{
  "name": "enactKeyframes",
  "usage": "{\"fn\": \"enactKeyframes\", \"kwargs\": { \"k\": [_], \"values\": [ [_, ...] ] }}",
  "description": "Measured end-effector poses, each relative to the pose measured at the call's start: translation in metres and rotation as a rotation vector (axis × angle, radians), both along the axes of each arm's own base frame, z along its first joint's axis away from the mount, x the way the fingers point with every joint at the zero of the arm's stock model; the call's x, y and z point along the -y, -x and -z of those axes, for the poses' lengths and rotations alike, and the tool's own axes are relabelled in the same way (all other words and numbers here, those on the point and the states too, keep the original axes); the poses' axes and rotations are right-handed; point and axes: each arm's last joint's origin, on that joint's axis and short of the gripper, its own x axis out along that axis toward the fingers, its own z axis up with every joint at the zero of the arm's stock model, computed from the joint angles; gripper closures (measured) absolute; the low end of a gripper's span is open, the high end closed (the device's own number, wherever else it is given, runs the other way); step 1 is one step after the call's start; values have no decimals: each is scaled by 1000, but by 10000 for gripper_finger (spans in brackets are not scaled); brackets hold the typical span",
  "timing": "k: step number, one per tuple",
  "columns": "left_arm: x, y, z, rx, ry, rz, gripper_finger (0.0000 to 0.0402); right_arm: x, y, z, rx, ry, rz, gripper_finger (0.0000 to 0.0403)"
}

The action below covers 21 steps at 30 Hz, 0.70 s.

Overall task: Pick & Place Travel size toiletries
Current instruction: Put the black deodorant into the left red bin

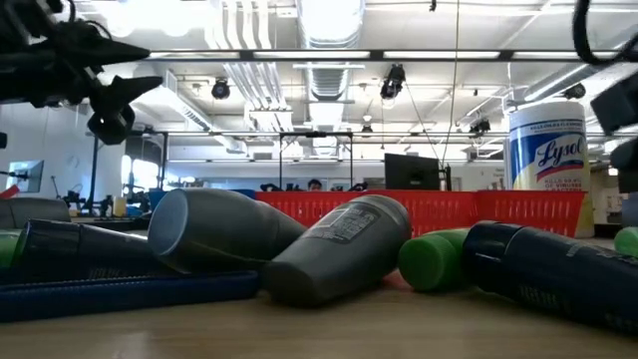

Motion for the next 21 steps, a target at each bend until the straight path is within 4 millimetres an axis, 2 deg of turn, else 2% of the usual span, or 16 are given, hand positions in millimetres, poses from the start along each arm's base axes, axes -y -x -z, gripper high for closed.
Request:
{"fn": "enactKeyframes", "kwargs": {
  "k": [7, 11, 15, 18, 21],
  "values": [
    [-6, 2, -7, 141, 395, -143, 227, 2, 1, -33, 49, 9, 32, 217],
    [-8, 2, -8, 231, 677, -187, 227, 2, -6, -60, 93, 48, 60, 217],
    [-9, 2, -8, 241, 677, -218, 227, 8, -19, -80, 151, 50, 115, 217],
    [-10, 2, -7, 214, 585, -264, 227, 15, -26, -86, 173, 70, 148, 217],
    [-13, 2, -4, 193, 531, -384, 227, 18, -29, -89, 180, 72, 151, 217]
  ]
}}
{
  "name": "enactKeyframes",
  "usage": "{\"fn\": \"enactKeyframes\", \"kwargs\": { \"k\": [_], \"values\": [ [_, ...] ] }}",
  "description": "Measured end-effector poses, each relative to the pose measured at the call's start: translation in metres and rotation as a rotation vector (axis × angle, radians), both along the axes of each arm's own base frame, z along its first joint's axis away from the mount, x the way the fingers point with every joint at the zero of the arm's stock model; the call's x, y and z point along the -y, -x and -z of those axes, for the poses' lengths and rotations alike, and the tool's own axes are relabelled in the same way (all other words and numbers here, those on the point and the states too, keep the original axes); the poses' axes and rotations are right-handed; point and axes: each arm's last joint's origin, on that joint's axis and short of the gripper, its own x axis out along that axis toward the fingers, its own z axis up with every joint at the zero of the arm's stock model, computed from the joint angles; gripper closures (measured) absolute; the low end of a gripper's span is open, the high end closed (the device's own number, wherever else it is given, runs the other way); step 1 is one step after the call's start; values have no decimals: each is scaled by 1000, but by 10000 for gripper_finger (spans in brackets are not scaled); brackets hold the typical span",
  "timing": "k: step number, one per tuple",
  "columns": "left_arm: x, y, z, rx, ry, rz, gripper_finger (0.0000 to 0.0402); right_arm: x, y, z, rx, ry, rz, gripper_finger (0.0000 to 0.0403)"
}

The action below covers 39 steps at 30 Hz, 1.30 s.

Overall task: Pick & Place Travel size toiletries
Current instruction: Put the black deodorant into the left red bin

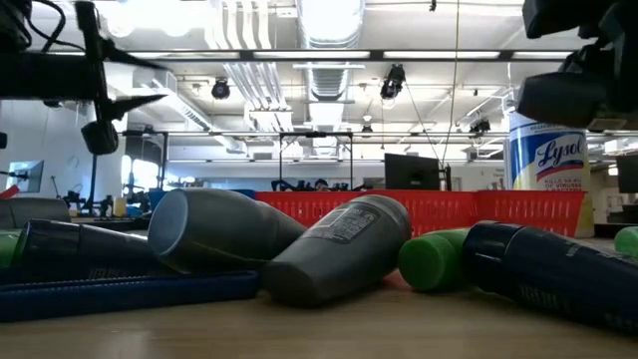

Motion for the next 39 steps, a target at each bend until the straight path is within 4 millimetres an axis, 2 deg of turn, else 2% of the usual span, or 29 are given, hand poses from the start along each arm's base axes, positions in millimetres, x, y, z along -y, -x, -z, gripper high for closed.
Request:
{"fn": "enactKeyframes", "kwargs": {
  "k": [3, 5, 8, 13, 18, 21, 23, 26, 29, 34, 37, 39],
  "values": [
    [-2, 2, -4, 113, 112, -44, 227, 4, -4, -4, 12, -5, 8, 217],
    [-1, 2, -8, 157, 124, -33, 227, 8, -8, -7, 25, -7, 25, 217],
    [1, 2, -21, 193, 18, 52, 227, 17, -14, -12, 48, -7, 45, 217],
    [7, -8, -73, 44, -230, 203, 227, 37, -29, -17, 102, -44, 56, 217],
    [9, -52, -103, -395, -527, 320, 227, 58, -49, -15, 116, -79, 50, 217],
    [11, -86, -109, -632, -705, 425, 227, 66, -61, -15, 111, -89, 20, 217],
    [12, -108, -115, -725, -778, 483, 227, 69, -69, -17, 109, -103, -11, 217],
    [13, -138, -110, -869, -874, 560, 227, 71, -82, -23, 125, -124, -48, 217],
    [19, -162, -129, -840, -1056, 557, 227, 73, -93, -33, 155, -128, -74, 217],
    [34, -192, -130, -901, -1357, 598, 227, 77, -102, -52, 218, -144, -84, 215],
    [45, -205, -139, -859, -1592, 567, 227, 81, -105, -62, 249, -145, -89, 213],
    [51, -212, -137, -870, -1720, 578, 227, 84, -106, -67, 262, -147, -102, 213]
  ]
}}
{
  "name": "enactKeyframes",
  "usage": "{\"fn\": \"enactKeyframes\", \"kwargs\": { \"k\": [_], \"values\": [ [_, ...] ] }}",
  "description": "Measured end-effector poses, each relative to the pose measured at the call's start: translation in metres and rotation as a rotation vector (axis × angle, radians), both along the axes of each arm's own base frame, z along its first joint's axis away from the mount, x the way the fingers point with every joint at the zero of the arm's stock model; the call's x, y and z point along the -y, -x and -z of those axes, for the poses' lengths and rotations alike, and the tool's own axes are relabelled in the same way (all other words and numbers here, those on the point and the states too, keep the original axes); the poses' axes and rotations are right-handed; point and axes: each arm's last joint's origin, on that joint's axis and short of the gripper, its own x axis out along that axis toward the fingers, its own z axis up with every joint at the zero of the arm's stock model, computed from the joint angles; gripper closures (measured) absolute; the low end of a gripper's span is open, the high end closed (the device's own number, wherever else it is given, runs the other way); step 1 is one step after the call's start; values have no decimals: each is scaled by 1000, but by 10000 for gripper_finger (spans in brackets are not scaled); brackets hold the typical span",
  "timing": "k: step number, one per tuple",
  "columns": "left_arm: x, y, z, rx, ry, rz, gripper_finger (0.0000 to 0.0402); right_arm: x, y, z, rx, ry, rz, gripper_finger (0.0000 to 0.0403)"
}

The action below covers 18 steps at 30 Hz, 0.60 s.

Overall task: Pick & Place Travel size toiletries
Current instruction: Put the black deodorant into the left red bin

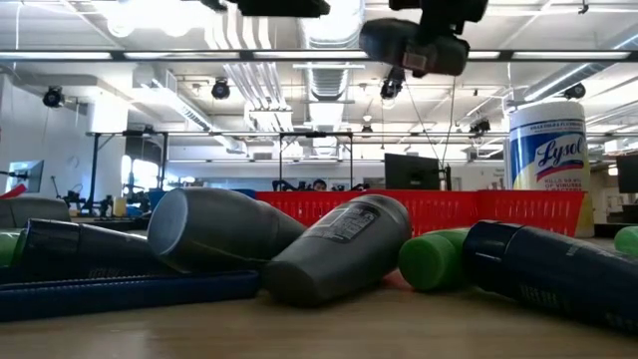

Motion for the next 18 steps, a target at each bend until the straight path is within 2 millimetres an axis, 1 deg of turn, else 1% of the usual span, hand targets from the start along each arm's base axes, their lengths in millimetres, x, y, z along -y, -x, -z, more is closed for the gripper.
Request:
{"fn": "enactKeyframes", "kwargs": {
  "k": [3, 5, 7, 13, 15, 18],
  "values": [
    [3, -13, 4, 0, -92, 37, 224, 4, 0, -3, 3, 1, -3, 211],
    [3, -17, -1, 20, -118, 36, 214, 5, 1, -2, -11, 0, -4, 211],
    [3, -20, -6, 40, -122, 22, 197, 5, 2, -1, -24, 0, -12, 210],
    [6, -29, -3, 20, -166, 28, 138, 4, 4, 0, -37, -15, -39, 210],
    [7, -32, -2, 22, -207, 50, 125, 5, 4, 0, -35, -24, -48, 209],
    [8, -40, 3, 52, -237, 76, 115, 5, 4, 0, -33, -36, -65, 209]
  ]
}}
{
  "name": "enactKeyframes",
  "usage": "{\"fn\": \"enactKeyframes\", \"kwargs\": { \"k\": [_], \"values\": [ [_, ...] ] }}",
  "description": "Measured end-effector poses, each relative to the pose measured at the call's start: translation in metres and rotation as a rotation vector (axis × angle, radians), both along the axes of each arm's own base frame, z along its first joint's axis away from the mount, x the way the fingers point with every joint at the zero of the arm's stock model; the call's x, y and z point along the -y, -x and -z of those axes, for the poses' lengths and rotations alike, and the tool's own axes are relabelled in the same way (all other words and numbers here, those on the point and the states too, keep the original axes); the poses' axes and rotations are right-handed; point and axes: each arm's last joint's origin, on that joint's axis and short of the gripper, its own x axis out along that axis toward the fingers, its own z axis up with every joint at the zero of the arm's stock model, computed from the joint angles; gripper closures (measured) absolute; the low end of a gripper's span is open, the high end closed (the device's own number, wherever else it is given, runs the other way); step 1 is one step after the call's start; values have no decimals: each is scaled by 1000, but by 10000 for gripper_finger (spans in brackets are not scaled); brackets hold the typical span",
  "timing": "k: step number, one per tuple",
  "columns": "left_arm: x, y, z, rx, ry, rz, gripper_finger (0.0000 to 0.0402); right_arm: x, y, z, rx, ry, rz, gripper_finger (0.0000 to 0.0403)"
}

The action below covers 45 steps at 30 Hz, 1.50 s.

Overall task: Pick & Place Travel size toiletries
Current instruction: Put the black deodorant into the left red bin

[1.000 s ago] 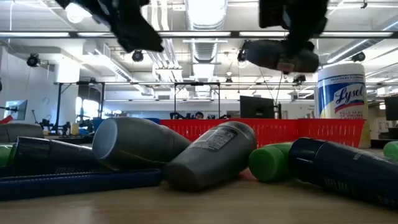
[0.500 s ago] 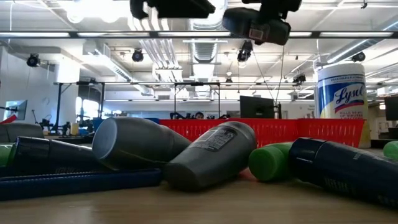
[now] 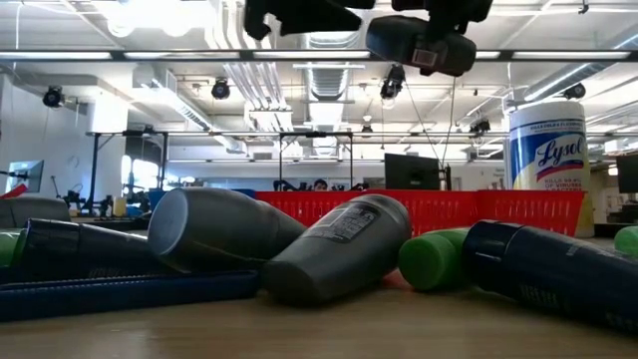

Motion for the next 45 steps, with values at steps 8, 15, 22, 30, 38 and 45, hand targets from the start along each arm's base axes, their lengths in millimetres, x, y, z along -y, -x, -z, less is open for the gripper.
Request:
{"fn": "enactKeyframes", "kwargs": {
  "k": [8, 15, 22, 30, 38, 45],
  "values": [
    [3, -13, 10, 28, 2, 87, 113, -1, -1, -4, 18, -1, -20, 209],
    [5, -21, 16, 52, -21, 112, 113, -2, -1, -4, 26, -53, -70, 209],
    [6, -28, 21, 88, -32, 118, 113, -4, -3, -7, 58, -101, -110, 209],
    [7, -32, 23, 109, -33, 120, 114, -5, -3, -6, 63, -122, -130, 209],
    [8, -36, 22, 116, -31, 123, 167, -5, -4, -7, 89, -113, -141, 209],
    [8, -36, 23, 111, -27, 131, 183, -5, -5, -5, 88, -105, -136, 208]
  ]
}}
